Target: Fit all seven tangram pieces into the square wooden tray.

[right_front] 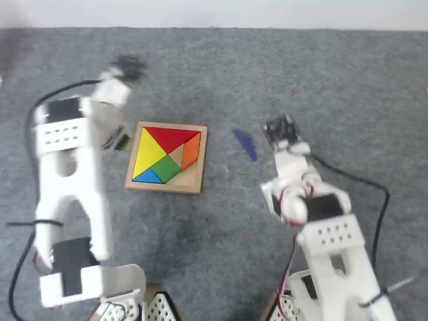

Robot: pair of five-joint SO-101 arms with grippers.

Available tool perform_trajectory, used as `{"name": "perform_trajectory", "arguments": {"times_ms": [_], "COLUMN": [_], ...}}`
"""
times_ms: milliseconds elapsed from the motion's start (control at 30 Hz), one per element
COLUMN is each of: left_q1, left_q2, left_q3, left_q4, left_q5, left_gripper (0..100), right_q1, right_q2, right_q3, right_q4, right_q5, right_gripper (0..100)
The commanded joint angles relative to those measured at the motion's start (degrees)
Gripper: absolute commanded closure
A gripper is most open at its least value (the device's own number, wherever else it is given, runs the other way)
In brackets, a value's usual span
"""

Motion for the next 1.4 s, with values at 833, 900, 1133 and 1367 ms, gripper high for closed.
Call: {"name": "perform_trajectory", "arguments": {"times_ms": [833,900,1133,1367], "left_q1": [-35.9,-35.9,-35.9,-35.9], "left_q2": [-2.9,-2.9,-2.9,-2.9], "left_q3": [25.4,25.8,26.5,26.5], "left_q4": [-27.3,-27.5,-27.6,-27.6], "left_q5": [0.0,-0.1,-1.6,-1.9], "left_gripper": [79,79,79,79], "right_q1": [-8.1,-6.9,-5.6,-5.4], "right_q2": [59.1,63.9,73.2,75.4], "right_q3": [-53.8,-57.7,-67.2,-68.1], "right_q4": [3.6,3.6,3.9,3.7], "right_q5": [9.5,8.9,8.1,8.2], "right_gripper": [77.5,77.5,77.6,80.1]}}
